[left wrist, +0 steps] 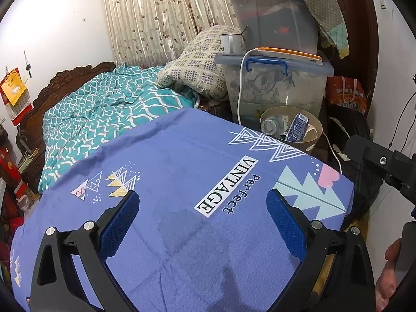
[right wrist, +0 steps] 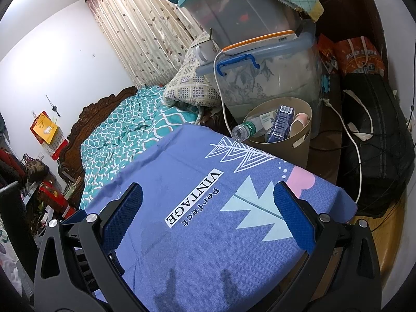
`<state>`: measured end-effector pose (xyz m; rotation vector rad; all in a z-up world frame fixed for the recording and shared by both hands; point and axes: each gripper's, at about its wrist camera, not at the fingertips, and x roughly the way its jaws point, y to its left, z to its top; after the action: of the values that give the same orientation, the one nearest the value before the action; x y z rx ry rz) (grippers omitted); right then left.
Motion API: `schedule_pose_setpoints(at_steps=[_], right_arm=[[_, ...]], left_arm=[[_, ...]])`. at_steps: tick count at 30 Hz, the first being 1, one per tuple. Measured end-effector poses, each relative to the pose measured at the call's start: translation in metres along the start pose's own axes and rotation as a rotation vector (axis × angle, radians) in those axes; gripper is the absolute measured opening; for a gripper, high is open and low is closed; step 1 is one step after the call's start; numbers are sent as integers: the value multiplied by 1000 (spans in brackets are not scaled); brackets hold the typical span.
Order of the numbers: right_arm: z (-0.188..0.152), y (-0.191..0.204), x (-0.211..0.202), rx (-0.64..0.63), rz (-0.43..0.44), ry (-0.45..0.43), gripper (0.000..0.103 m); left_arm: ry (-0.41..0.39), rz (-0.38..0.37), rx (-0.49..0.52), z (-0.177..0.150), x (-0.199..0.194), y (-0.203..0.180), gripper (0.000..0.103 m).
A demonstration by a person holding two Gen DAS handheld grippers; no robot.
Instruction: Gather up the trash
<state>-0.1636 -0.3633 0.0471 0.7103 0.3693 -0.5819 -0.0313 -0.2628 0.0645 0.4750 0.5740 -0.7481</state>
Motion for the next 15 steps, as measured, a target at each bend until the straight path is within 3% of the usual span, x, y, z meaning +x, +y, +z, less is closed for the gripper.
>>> schedule_pose_setpoints(at_steps=[15], right_arm=[[-4,4,2,-7,4,5,100]], left_arm=[[2,-3,1,-4,2,1,94]])
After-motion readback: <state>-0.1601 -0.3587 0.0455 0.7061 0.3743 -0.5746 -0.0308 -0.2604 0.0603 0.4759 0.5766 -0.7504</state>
